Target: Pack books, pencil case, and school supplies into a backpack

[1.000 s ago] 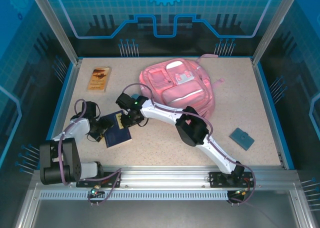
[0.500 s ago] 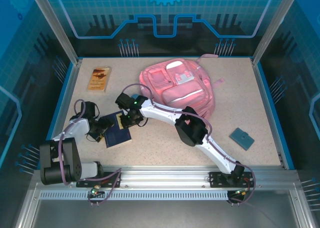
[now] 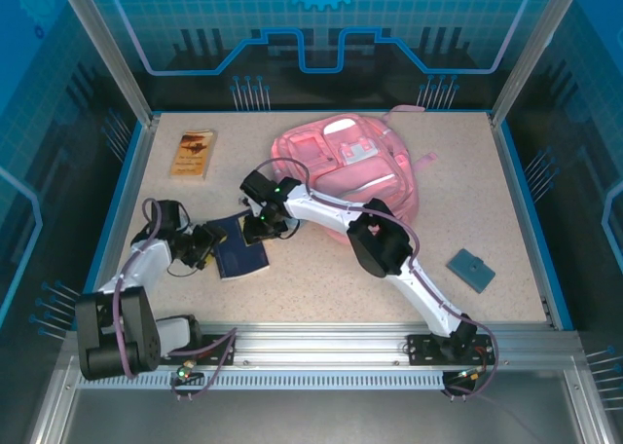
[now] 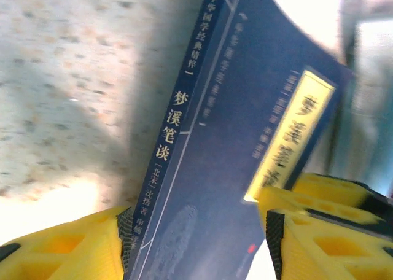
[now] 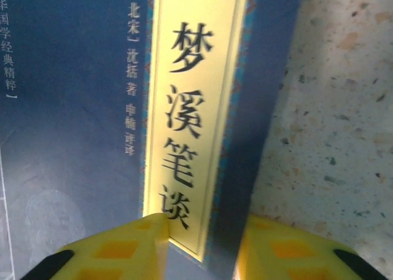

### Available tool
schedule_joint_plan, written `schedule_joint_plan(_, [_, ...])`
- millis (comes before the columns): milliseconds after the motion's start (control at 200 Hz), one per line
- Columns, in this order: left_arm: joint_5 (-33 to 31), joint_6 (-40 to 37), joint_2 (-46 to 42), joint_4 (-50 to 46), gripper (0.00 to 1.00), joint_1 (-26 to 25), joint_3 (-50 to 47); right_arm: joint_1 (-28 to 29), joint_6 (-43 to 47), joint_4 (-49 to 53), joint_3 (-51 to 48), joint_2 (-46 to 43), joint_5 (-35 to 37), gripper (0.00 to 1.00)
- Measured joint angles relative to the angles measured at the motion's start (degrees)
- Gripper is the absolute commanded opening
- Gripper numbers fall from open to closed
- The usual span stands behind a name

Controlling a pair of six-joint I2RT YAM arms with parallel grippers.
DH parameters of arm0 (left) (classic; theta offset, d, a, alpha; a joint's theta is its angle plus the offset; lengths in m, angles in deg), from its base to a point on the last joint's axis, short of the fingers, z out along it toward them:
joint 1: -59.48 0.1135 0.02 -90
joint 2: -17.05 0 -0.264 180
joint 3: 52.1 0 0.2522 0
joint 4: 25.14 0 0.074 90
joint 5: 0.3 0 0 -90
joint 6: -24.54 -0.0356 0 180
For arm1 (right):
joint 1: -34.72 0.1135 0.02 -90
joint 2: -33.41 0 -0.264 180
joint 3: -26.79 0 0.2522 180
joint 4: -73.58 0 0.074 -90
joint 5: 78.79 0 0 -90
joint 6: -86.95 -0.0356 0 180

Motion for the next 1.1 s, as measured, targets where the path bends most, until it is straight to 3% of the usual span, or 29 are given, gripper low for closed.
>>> schedule_joint_plan(190, [10.1, 1.5, -1.7, 3.1, 0.60, -1.3, 1.0, 0.0, -0.3, -1.2, -1.0, -0.3, -0.6, 0.38])
schedule_joint_plan(320, [12.0, 2.5, -0.4, 3.8, 0.61, -1.3, 1.1, 0.0, -0.6, -1.4, -1.4, -0.5, -0.4, 0.36])
schedule_joint_plan(425, [9.2, 2.5, 0.1, 2.1, 0.67, -1.4, 1.6, -0.1, -0.7, -1.6, -1.6, -0.7, -0.2, 0.35])
schedule_joint_plan(590, [-1.9, 0.9, -0.3, -2.3, 0.69, -1.4, 3.0, 0.1, -0.5, -3.0, -3.3, -1.8, 0.4, 0.37])
schedule_joint_plan(725, [-6.8, -0.5, 1.0, -3.2, 0.59, -1.4, 3.0, 0.9, -0.2, -3.1, -4.8, -3.1, 2.1, 0.40])
schedule_joint_plan(961, [-7.3, -0.7, 7.6, -1.5, 0.41, -1.7, 1.7, 3.3, -0.3, -2.9, -9.3, -7.8, 5.1, 0.48])
schedule_joint_plan(1101, [-7.5, -0.2, 8.5, 0.1, 0.35, -5.3, 1.7, 3.1, -0.7, -3.1, -10.2, -10.4, 6.2, 0.49])
